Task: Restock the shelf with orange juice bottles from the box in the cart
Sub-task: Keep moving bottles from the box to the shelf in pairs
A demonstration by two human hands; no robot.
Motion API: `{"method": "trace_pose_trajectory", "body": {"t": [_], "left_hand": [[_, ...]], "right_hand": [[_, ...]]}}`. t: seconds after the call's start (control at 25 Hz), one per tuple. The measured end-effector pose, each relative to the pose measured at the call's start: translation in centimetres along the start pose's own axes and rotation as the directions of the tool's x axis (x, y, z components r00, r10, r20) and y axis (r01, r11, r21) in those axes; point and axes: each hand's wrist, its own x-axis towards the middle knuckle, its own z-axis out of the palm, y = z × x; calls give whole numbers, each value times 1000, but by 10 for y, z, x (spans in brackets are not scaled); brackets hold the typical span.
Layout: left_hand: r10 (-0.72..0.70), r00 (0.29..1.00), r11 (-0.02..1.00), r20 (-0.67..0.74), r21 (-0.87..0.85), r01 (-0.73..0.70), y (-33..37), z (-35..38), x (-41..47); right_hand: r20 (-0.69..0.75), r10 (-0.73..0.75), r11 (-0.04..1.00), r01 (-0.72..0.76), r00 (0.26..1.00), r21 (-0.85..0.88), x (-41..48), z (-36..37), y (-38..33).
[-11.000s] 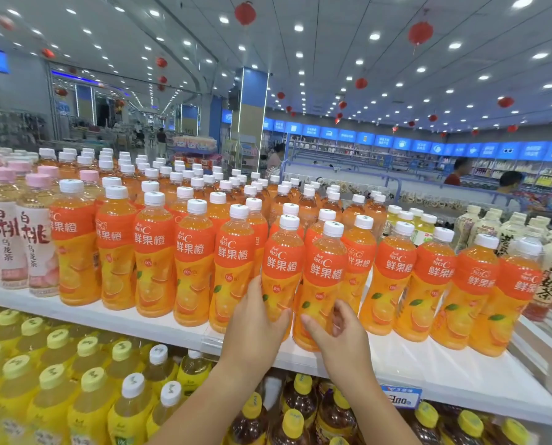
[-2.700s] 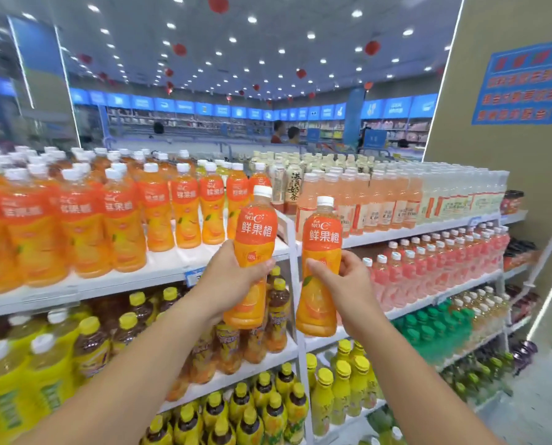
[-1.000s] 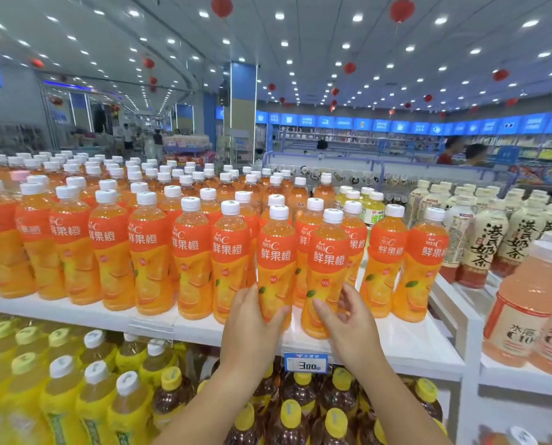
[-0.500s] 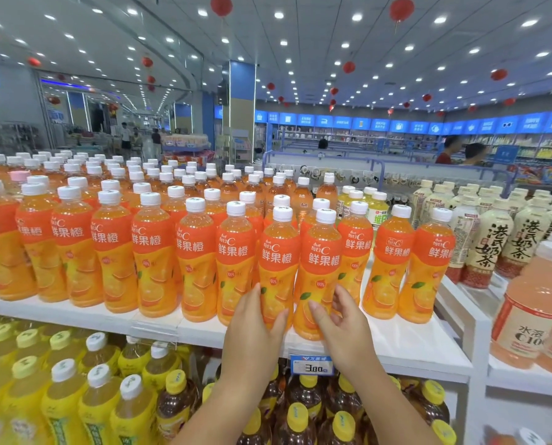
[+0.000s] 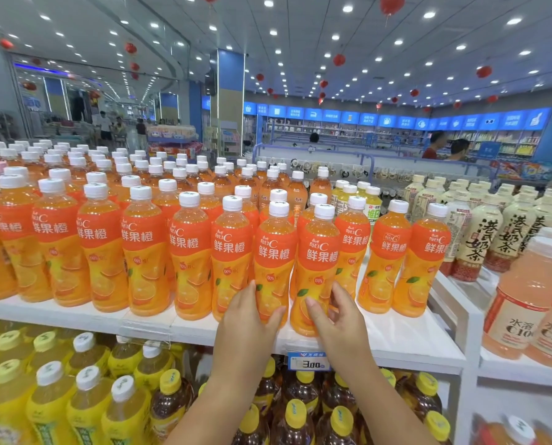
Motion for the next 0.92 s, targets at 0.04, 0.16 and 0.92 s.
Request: {"method": "trace_pose_trajectory", "body": {"t": [0.04,0.16,0.92], "left_hand": [[-1,1000,1000,0,0,1,0,0,0],[-4,1000,1000,0,0,4,1,-1,1],[-45,999,997,20,-56,46,12,-4,-1]], "right_hand": [[-5,1,1000,-1,1000,-2,-1,1,0],[-3,3,1000,-3,1000,10,-2,1,-1],[47,117,990,-120,992,68,-1,-4,-12]]}}
